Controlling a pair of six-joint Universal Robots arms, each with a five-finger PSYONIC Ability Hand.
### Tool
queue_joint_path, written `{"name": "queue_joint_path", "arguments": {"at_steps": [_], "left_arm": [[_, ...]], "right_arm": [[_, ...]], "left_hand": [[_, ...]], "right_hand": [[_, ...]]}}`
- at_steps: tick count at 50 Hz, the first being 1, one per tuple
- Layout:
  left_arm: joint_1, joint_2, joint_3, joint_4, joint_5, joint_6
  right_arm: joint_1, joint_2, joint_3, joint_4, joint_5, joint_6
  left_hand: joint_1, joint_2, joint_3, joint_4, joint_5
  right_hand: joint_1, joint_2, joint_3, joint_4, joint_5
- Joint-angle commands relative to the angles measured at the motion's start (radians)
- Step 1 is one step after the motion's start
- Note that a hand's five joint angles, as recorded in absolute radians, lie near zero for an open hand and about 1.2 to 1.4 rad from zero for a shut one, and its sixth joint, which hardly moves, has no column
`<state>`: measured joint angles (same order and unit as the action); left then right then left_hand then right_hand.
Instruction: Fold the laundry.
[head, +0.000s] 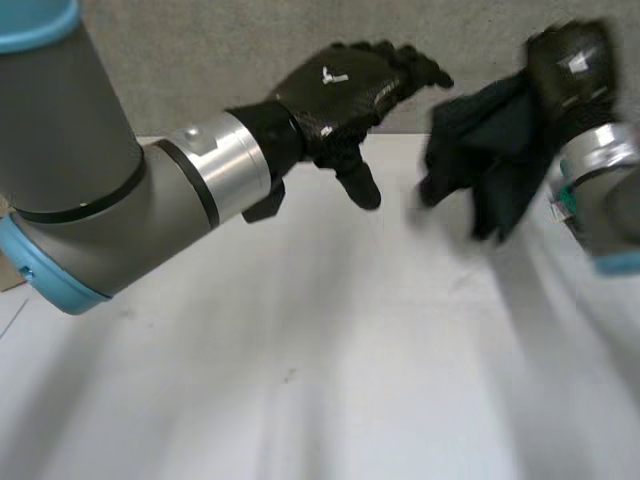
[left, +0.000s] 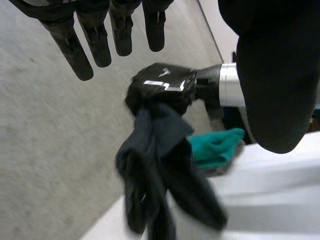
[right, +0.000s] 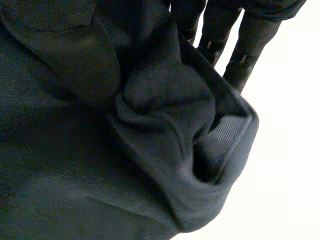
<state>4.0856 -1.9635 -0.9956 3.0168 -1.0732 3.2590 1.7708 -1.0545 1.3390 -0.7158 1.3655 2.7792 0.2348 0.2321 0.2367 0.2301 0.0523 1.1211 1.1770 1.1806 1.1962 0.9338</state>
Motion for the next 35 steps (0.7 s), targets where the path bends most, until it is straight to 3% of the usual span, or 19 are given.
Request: {"name": "queue_joint_path", "arguments": {"at_steps": [1,5,16,28,35], "left_arm": [[0.002,0.02,-0.005,0.033,-0.016,-0.024],[-0.001,0.02,-0.014,0.033,-0.016,-0.025],[-0.008,0.005,-0.034,0.034,-0.016,-0.022],[-0.022,0.0,-0.049,0.034,-0.016,-0.024],[-0.036,0.003,-0.057,0.033,-0.016,-0.024]], "right_arm": [[-0.253,0.095,-0.207,-0.057,-0.104,0.225],[-0.355,0.203,-0.282,-0.089,-0.154,0.304],[-0.51,0.568,-0.42,-0.177,-0.321,0.281],[-0.565,0.464,-0.244,-0.162,-0.345,0.232],[-0.57,0.41,-0.233,-0.003,-0.33,0.227]], "left_hand": [[-0.024,-0.022,-0.026,-0.02,-0.016],[-0.024,-0.022,-0.026,-0.02,-0.016],[-0.024,-0.022,-0.026,-0.02,-0.016],[-0.024,-0.022,-0.026,-0.02,-0.016],[-0.03,-0.027,-0.032,-0.025,-0.022]], "right_hand": [[0.275,0.219,0.216,0.2,0.288],[0.275,0.219,0.216,0.2,0.288],[0.275,0.219,0.216,0.2,0.288],[0.275,0.219,0.216,0.2,0.288],[0.275,0.219,0.216,0.2,0.288]]}}
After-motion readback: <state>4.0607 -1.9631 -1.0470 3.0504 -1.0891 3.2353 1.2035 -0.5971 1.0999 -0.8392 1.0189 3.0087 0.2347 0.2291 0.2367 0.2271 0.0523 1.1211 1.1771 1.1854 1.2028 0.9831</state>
